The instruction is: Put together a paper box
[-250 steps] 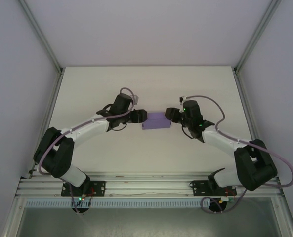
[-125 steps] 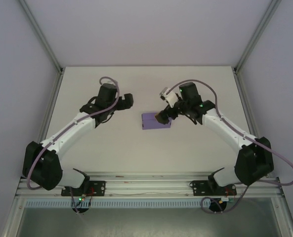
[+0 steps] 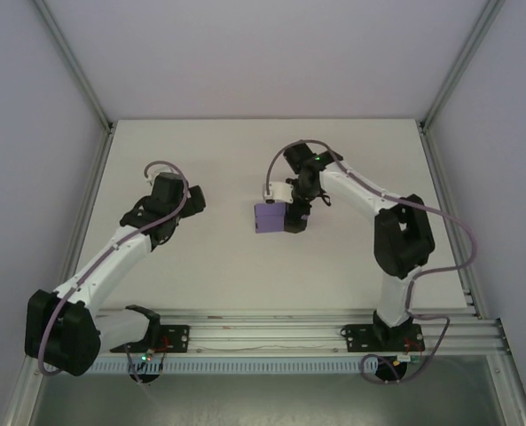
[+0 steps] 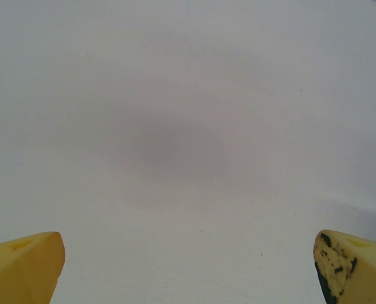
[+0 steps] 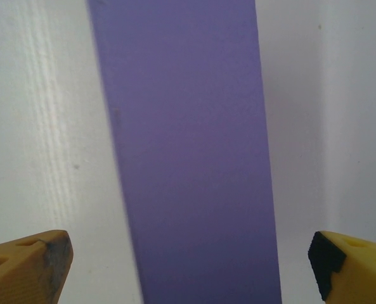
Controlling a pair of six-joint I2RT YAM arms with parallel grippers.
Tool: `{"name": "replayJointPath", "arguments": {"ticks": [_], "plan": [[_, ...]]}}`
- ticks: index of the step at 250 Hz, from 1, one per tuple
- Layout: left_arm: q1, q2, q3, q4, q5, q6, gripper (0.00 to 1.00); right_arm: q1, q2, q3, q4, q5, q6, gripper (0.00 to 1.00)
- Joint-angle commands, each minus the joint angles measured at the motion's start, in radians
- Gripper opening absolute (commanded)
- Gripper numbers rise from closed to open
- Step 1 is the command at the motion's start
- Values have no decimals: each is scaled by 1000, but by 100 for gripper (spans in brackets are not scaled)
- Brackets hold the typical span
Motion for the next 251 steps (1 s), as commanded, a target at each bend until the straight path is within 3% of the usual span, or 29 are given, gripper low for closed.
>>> {"name": "replayJointPath", "arguments": {"ticks": [1, 38, 80, 119, 149, 183, 223, 251], "plan": [[5, -25, -12, -30, -47, -12, 100, 25, 48, 44, -8, 129, -12, 91], [5, -41, -9, -55, -59, -7, 100, 41, 99, 62, 30, 145, 3, 83], [6, -71, -30, -46, -49, -5, 100, 56, 99, 50, 58, 152, 14, 53], [6, -112, -33, -67, -64, 7, 100, 67, 72, 24, 114, 210, 50, 47], [6, -154, -54, -58, -69, -3, 100, 83, 18, -72, 317, 318, 84, 43], [6, -189, -78, -39, -66, -14, 100, 122, -13, -189, 551, 529, 33, 41], [6, -201, -94, -38, -55, -29, 100, 152, -8, -212, 527, 592, 73, 49], [6, -197, -92, -55, -45, -33, 100, 171, -28, -259, 516, 597, 114, 70]]}}
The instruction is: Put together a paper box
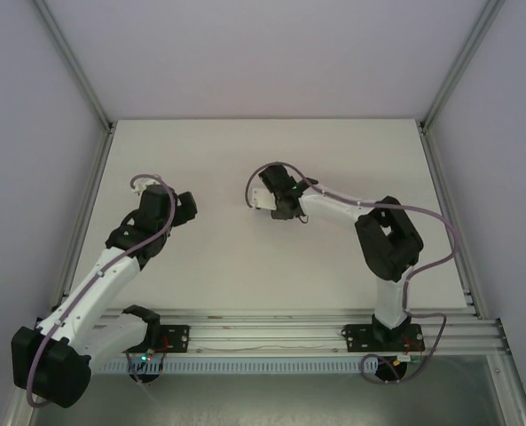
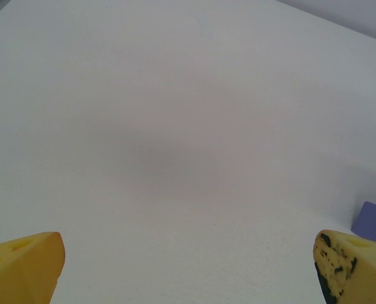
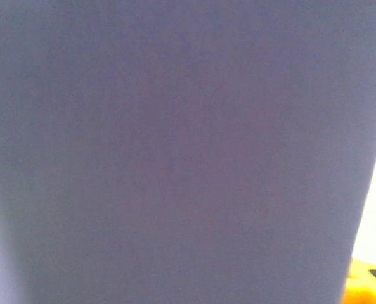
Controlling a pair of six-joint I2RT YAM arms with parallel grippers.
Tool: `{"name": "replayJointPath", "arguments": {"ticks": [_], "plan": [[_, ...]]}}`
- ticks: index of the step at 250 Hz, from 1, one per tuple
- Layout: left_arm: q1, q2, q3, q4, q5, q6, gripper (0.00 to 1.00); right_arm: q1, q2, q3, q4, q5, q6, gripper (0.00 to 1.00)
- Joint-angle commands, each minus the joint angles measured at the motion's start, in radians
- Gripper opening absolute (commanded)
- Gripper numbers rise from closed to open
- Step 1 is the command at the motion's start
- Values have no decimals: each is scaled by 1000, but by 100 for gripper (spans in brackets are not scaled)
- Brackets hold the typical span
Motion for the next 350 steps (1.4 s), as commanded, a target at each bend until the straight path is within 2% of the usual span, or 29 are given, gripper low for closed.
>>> {"name": "replayJointPath", "arguments": {"ticks": [1, 14, 32, 60, 98, 123, 142, 161, 188, 223, 255, 274, 288, 295, 300, 309, 324, 330, 342, 350], "plan": [[6, -11, -10, -18, -6, -21, 100, 15, -37, -49, 11, 88, 47, 71], [5, -13, -9, -19, -1, -18, 100, 27, -55, -72, -11, 68, 58, 80], [6, -10, -1, -26, -16, -25, 100, 44, -78, -96, -20, 50, 65, 85], [6, -2, 25, -43, -19, -24, 100, 59, -112, -103, -79, 12, 88, 100], [7, -8, 31, -25, -19, -23, 100, 68, -187, -74, -259, -152, 157, 100], [6, -8, 28, 5, -26, -11, 100, 68, -282, -126, -264, -235, 177, 100], [7, 2, 16, 44, -76, -8, 100, 53, -371, -209, -141, -227, 236, 100], [20, 28, -11, 123, -141, 41, 100, -9, -454, -277, -39, -233, 345, 100], [67, 101, -52, 279, -186, 137, 100, -170, -568, -375, 141, -249, 607, 100], [142, 245, -163, 595, -350, 264, 100, -390, -695, -564, 397, -200, 881, 100], [234, 346, -210, 756, -272, 288, 100, -527, -728, -743, 655, -83, 1019, 100], [245, 398, -267, 925, -279, 320, 100, -598, -702, -826, 799, -51, 1079, 100], [248, 447, -324, 1126, -289, 377, 100, -623, -663, -875, 906, -35, 1080, 100], [248, 444, -316, 1122, -292, 373, 100, -631, -636, -904, 978, -34, 1068, 100], [250, 437, -313, 1100, -274, 364, 100, -634, -613, -926, 1036, -35, 1062, 100], [263, 442, -339, 1154, -238, 360, 100, -639, -575, -960, 1126, -32, 1076, 100], [273, 482, -412, 1354, -176, 400, 100, -645, -516, -994, 1219, -87, 1058, 100], [272, 480, -422, 1378, -146, 407, 100, -646, -491, -1002, 1271, -88, 1061, 100], [274, 454, -410, 1295, -79, 408, 100, -666, -489, -985, 1212, -79, 1087, 100], [274, 475, -426, 1354, -55, 431, 100, -681, -459, -979, 1232, -98, 1097, 100]]}}
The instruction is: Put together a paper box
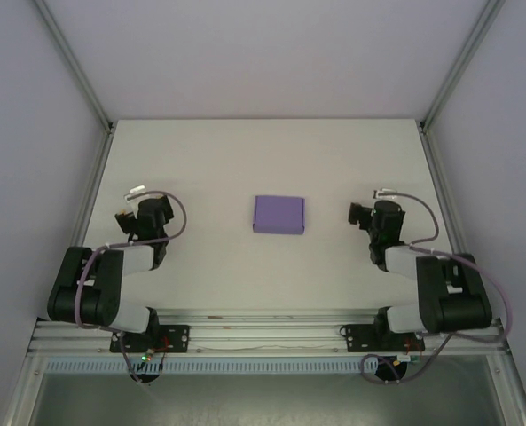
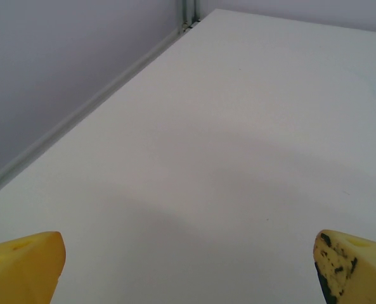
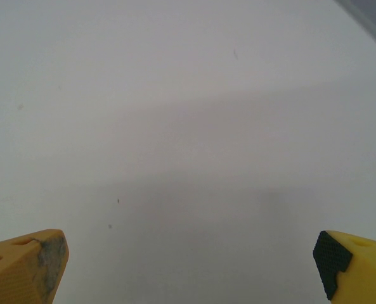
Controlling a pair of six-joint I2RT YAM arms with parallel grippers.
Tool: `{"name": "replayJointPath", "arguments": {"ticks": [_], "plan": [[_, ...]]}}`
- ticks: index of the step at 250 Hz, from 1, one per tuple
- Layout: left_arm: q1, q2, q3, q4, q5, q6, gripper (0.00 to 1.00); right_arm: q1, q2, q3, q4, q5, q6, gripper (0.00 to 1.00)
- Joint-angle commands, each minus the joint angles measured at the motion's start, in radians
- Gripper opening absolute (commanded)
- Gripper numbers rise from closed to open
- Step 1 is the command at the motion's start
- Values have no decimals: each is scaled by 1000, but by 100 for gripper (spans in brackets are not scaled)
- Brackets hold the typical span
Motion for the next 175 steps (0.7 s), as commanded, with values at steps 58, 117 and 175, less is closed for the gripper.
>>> {"name": "replayJointPath", "arguments": {"ticks": [58, 117, 175], "plan": [[10, 99, -62, 376, 190, 107, 100, -74, 83, 58, 167, 19, 120, 100], [10, 69, -40, 287, 192, 94, 100, -72, 96, 41, 227, 11, 115, 100], [10, 73, -42, 297, 191, 96, 100, -72, 91, 44, 212, 12, 115, 100]]}}
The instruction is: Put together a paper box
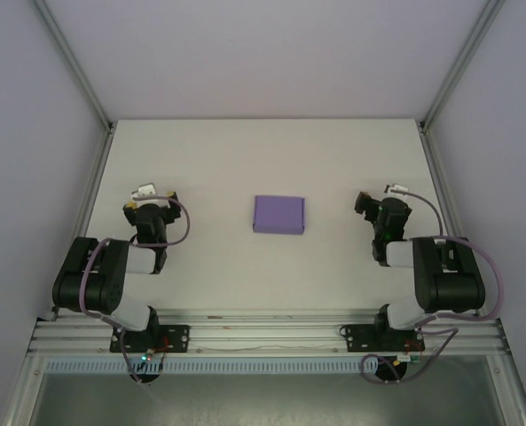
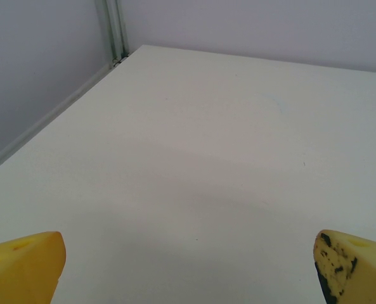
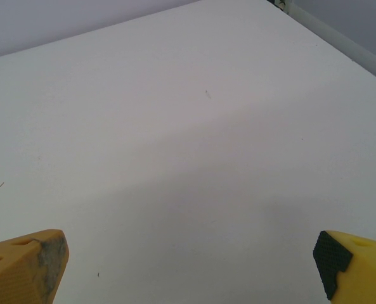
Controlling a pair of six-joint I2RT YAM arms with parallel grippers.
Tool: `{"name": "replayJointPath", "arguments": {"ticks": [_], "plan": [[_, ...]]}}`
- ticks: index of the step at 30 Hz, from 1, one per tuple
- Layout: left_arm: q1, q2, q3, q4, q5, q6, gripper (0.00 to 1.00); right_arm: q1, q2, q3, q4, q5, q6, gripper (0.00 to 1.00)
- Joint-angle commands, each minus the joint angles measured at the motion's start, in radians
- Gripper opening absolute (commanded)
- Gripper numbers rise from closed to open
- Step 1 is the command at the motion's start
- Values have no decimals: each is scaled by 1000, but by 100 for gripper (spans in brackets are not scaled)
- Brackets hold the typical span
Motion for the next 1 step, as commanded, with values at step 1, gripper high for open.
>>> {"name": "replayJointPath", "arguments": {"ticks": [1], "plan": [[7, -11, 4, 17, 8, 5, 100, -3, -9, 15, 22, 23, 14, 100]]}}
